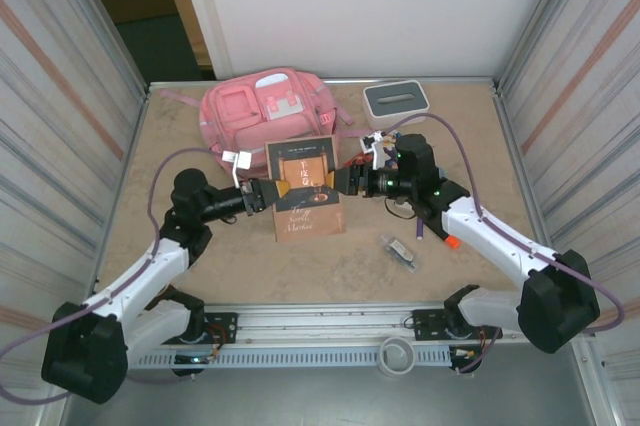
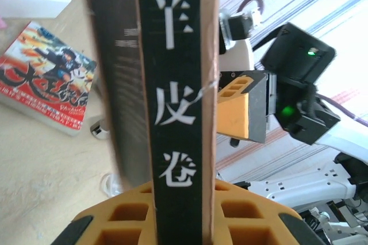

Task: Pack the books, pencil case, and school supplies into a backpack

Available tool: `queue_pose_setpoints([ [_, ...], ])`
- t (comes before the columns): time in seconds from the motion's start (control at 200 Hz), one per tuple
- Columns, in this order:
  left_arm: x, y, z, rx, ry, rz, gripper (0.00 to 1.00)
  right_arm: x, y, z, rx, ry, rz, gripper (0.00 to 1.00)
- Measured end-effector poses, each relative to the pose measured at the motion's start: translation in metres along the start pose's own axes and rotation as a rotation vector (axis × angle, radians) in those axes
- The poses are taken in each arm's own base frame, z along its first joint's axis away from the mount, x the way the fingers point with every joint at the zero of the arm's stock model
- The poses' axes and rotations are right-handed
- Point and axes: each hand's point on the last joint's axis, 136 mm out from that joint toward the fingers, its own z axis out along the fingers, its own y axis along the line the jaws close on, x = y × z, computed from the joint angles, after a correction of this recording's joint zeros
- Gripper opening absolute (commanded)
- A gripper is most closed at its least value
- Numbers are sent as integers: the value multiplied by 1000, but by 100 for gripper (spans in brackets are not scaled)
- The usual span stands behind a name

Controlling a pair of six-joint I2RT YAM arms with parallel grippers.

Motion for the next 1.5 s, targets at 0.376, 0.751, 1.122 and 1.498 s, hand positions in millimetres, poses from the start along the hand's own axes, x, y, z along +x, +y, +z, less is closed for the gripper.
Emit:
queue_pose_setpoints([
  [0.376, -13, -29, -2, 96, -29, 69, 0, 1, 37, 1, -231, -11, -93, 93],
  [0.751, -23, -4, 11, 15, -35, 25, 52, -13, 49, -2, -310, -58, -36, 0],
  [1.122, -84, 85, 1, -624, -33, 354, 78, -54, -41, -73, 40, -256, 154, 0],
  [1.498, -42, 217, 38, -812, 594, 676, 81, -31, -78, -98, 213, -232, 253, 0],
])
